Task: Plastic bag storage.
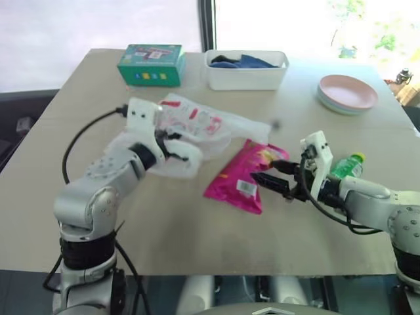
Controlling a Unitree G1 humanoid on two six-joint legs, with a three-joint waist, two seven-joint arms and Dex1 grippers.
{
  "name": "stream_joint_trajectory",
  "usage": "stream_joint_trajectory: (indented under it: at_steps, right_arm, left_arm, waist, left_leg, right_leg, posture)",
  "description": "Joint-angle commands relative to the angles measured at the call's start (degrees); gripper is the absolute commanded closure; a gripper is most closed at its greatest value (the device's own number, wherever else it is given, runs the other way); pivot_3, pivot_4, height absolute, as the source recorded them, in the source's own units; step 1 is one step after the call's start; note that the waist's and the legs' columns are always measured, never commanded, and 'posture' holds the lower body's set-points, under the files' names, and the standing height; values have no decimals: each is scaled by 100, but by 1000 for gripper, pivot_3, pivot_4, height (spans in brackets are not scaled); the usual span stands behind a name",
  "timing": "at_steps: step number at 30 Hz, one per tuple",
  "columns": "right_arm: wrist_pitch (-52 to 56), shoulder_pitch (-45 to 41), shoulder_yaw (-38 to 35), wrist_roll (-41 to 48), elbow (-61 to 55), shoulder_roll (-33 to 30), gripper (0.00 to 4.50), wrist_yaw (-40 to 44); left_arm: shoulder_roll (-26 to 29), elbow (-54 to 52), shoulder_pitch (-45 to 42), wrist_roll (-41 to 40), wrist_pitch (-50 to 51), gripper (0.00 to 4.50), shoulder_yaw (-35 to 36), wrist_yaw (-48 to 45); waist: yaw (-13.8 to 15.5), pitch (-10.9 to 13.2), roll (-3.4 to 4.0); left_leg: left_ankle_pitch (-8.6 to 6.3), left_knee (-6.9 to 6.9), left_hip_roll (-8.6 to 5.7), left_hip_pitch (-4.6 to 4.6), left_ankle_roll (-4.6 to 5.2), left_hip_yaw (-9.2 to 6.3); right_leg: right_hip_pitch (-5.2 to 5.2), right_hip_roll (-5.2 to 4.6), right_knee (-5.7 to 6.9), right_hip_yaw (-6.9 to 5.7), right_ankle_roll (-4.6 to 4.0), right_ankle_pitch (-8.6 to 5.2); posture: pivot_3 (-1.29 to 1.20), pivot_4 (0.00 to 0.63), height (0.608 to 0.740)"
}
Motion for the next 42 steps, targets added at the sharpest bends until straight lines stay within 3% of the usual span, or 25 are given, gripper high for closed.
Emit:
stream_joint_trajectory:
  at_steps: [1,6,14,19,25,28,31,32,37,42]
  right_arm:
    - [-82,21,-407,918,-373,-502,0,-7]
    - [-135,111,79,1167,-358,-670,0,-503]
    - [-465,-322,701,1496,548,121,0,-1833]
    - [-657,-817,872,2035,1000,682,0,-2156]
    - [-249,-1245,1528,518,1495,881,0,-2181]
    - [-272,-1304,1596,-280,1599,920,816,-1908]
    - [-197,-1322,1521,-727,1522,840,2210,-1502]
    - [-202,-1281,1406,-715,1482,828,2210,-1403]
    - [-4,-1034,570,874,1214,658,4221,-763]
    - [324,-1084,539,1967,1108,217,4365,-133]
  left_arm:
    - [54,-239,74,-217,-43,4442,110,-234]
    - [107,-153,-29,-266,-110,4442,1,-413]
    - [196,-100,-401,-113,-277,4442,-224,-500]
    - [218,-111,-503,-97,-265,4442,-215,-461]
    - [106,-186,-593,-100,-190,4442,-181,-254]
    - [126,-259,-585,-84,-196,4500,-180,-204]
    - [134,-282,-571,-108,-176,4500,-172,-200]
    - [176,-284,-544,-79,-209,4500,-203,-237]
    - [400,-251,-404,92,-448,4500,-416,-509]
    - [572,-34,-466,298,-790,4500,-603,-808]
  waist:
    - [18,1,-2]
    - [8,1,-3]
    - [-1,1,-3]
    - [-2,3,-2]
    - [4,2,-2]
    - [-1,2,-1]
    - [1,2,-1]
    - [3,2,-1]
    - [11,3,-1]
    - [-2,4,1]
  left_leg:
    - [0,1,1,-1,0,-2]
    - [-1,7,2,-5,1,-8]
    - [0,13,6,-6,1,-5]
    - [0,16,10,-6,0,-5]
    - [0,17,10,-9,0,-5]
    - [0,17,10,-16,0,-4]
    - [1,30,12,-55,-1,-7]
    - [1,31,12,-57,-1,-7]
    - [0,32,11,-63,0,-9]
    - [0,31,14,-61,0,-8]
  right_leg:
    - [0,1,1,-1,0,0]
    - [2,1,0,-3,0,0]
    - [0,4,7,-1,0,0]
    - [-1,33,11,1,0,0]
    - [-2,31,8,1,0,0]
    - [-11,28,10,4,0,0]
    - [-47,36,19,1,0,1]
    - [-48,36,19,1,0,1]
    - [-49,37,16,-3,0,1]
    - [-50,40,16,0,-1,1]
  posture:
    - [0,150,740]
    - [0,150,740]
    - [0,150,740]
    - [0,150,740]
    - [0,150,740]
    - [0,150,740]
    - [0,150,740]
    - [0,150,740]
    - [0,150,740]
    - [0,150,740]
